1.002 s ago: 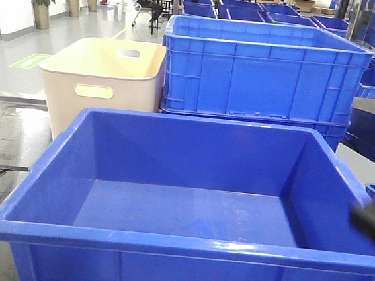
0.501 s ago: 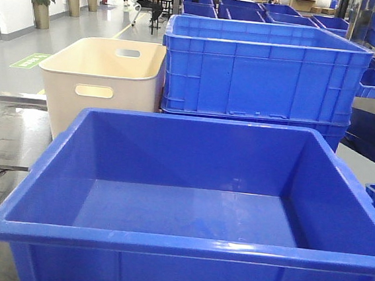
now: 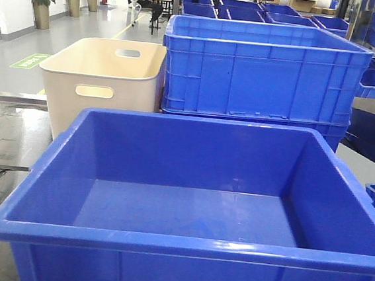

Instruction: Pick red and yellow blocks into blue bin

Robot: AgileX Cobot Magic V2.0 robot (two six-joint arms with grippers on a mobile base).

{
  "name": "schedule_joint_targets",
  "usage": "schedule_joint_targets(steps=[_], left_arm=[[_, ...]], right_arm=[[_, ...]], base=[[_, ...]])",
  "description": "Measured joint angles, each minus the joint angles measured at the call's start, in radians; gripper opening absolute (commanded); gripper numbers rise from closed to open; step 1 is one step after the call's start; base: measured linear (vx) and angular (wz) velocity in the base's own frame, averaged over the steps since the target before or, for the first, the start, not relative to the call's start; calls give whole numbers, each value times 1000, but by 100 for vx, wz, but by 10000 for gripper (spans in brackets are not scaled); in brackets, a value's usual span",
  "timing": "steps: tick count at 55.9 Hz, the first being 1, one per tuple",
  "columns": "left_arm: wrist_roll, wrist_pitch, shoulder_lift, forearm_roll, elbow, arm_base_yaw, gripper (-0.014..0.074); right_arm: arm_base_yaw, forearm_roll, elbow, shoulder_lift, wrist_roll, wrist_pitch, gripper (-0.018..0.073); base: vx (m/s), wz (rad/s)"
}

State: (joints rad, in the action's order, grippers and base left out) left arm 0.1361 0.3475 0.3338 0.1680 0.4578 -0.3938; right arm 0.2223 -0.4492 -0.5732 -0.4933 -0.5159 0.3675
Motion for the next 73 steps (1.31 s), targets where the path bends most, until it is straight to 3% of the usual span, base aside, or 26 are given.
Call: schedule_joint_targets(steps=[8, 14, 24, 42, 73], left_arm=[[42, -166, -44, -9, -111, 67, 2], [93, -284, -165, -10, -260, 183, 2], [117, -323, -339, -10, -465, 298, 2], [118, -104, -345, -11, -484, 309, 2], [118, -86, -345, -11, -484, 309, 2]], right_arm=[[0, 0, 0, 2, 0, 0, -8], [0, 0, 0, 2, 0, 0, -8], [0, 0, 0, 3, 0, -1, -8], [0, 0, 1, 2, 0, 5, -8], [0, 0, 1, 2, 0, 8, -7]], base=[[0, 0], [0, 0], [0, 0], [0, 0], [0, 0]])
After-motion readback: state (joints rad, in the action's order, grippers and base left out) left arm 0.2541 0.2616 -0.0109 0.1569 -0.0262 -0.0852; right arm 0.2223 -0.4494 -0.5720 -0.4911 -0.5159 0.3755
